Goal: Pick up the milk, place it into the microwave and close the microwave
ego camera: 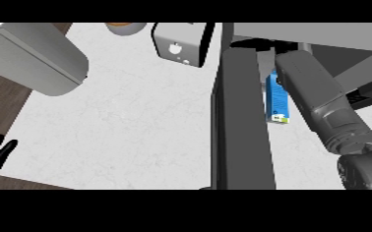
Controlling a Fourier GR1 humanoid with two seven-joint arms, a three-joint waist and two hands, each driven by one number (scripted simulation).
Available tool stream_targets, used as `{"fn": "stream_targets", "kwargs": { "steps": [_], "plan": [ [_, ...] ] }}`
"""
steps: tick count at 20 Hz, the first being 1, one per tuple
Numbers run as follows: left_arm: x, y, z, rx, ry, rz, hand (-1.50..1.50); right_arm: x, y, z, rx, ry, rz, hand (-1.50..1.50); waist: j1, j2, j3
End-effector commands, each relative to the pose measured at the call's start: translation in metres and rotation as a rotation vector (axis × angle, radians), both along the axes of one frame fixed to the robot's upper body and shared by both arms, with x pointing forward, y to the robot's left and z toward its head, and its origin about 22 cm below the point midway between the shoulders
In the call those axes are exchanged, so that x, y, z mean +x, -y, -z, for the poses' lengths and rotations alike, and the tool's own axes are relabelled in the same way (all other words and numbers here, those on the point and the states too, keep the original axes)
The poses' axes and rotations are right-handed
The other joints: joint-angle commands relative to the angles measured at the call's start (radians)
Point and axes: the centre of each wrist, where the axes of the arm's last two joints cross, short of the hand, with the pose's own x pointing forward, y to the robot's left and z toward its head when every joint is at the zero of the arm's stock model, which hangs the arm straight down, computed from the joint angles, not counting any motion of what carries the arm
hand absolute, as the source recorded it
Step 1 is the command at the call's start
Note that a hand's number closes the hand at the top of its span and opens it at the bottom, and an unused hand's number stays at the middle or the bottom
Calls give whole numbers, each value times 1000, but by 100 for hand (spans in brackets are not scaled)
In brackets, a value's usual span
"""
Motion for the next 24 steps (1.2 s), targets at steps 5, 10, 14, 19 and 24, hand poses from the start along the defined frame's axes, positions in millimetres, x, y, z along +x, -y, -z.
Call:
{"fn": "stream_targets", "kwargs": {
  "steps": [5,10,14,19,24],
  "plan": [
    [-2,20,16,-11,-7,39,-150,-10,26,20,63,-4,-48,-150,-49,-31,-2],
    [3,35,27,-16,-22,180,-150,-20,30,41,207,-58,-176,-150,-68,-40,-2],
    [9,48,41,-7,-64,268,-150,-26,47,49,336,-87,-314,-150,-91,-47,-3],
    [26,60,56,44,-104,326,-150,-54,38,99,486,-95,-390,-150,-115,-57,-4],
    [38,66,71,91,-103,336,-150,-74,7,131,582,-131,-446,-150,-131,-68,-5]
  ]
}}
